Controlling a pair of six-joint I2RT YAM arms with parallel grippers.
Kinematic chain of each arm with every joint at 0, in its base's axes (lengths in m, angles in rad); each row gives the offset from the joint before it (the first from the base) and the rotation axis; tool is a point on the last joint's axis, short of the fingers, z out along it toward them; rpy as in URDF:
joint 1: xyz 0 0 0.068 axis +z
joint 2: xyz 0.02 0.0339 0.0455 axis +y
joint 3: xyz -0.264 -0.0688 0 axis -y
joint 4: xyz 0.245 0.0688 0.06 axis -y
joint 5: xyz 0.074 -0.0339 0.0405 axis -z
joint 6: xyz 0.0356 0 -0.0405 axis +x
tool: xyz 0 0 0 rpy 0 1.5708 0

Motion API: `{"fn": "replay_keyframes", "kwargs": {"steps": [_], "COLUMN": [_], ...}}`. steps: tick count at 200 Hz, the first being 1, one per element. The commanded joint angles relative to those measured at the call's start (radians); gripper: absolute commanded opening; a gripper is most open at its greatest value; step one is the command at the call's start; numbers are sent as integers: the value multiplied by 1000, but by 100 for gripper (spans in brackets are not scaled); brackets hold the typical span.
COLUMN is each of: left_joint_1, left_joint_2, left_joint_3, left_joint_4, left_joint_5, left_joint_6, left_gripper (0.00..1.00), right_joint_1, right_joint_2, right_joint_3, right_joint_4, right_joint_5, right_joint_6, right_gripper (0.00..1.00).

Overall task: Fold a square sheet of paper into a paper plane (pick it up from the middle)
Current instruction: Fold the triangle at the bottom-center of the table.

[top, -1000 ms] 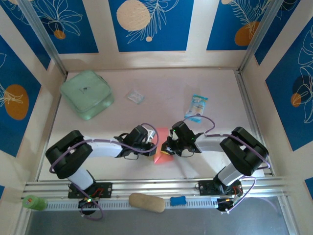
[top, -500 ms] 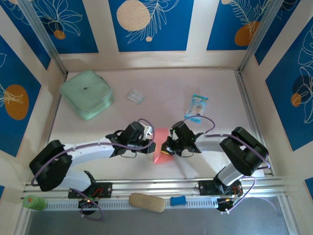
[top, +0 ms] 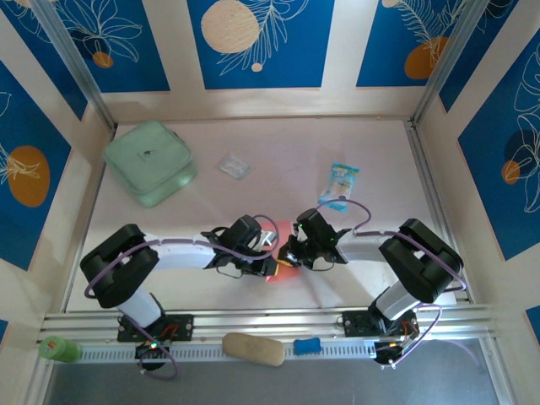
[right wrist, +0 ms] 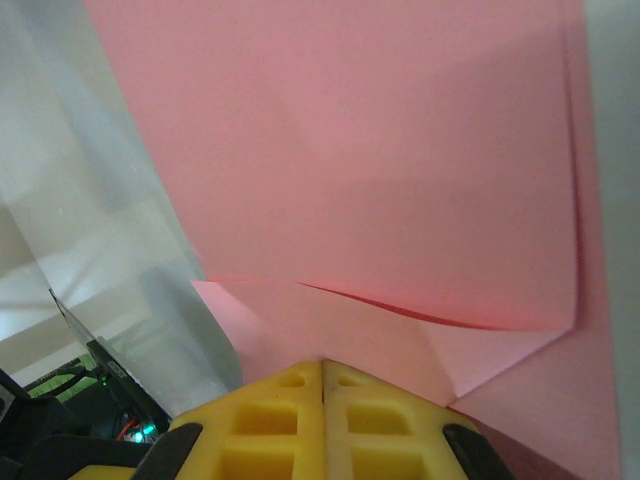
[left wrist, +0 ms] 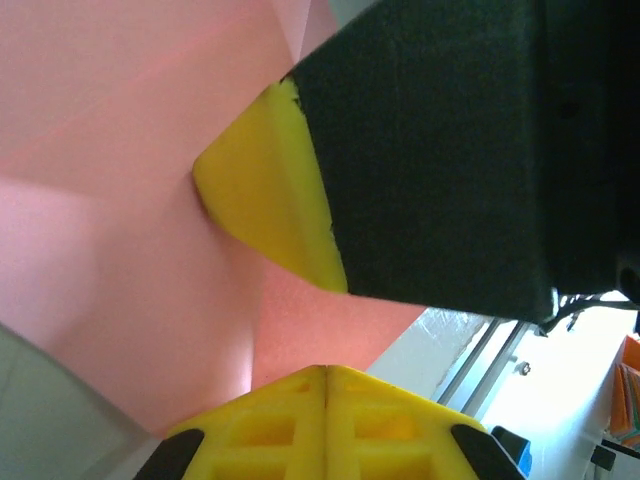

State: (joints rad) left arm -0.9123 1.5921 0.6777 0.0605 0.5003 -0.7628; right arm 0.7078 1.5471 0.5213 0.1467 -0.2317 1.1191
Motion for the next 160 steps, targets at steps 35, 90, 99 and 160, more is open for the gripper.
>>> {"fn": "replay_keyframes", "kwargs": {"steps": [35,90,99,160], "left_joint_1": [-8,-8,-8,-8], "left_joint_2": [47,53,48,3], "left_joint_3": [16,-47,-58,-117], "left_joint_4": [5,30,36,8], "left_joint_5": [-6,9,11,3], "left_joint_6": [-3,-18,-22,-20], "left_gripper": [6,6,6,7], "right_joint_1": [9,4,2,-7], "right_joint_2": [25,22,22,20], "right_joint_3": [-26,-32,-33,-41], "right_joint_4": [-68,-79,-78,-80], "right_joint_5": [35,38,38,38], "right_joint_6": [5,-1,-1,-4], "right_gripper": [0,0,0,0]}}
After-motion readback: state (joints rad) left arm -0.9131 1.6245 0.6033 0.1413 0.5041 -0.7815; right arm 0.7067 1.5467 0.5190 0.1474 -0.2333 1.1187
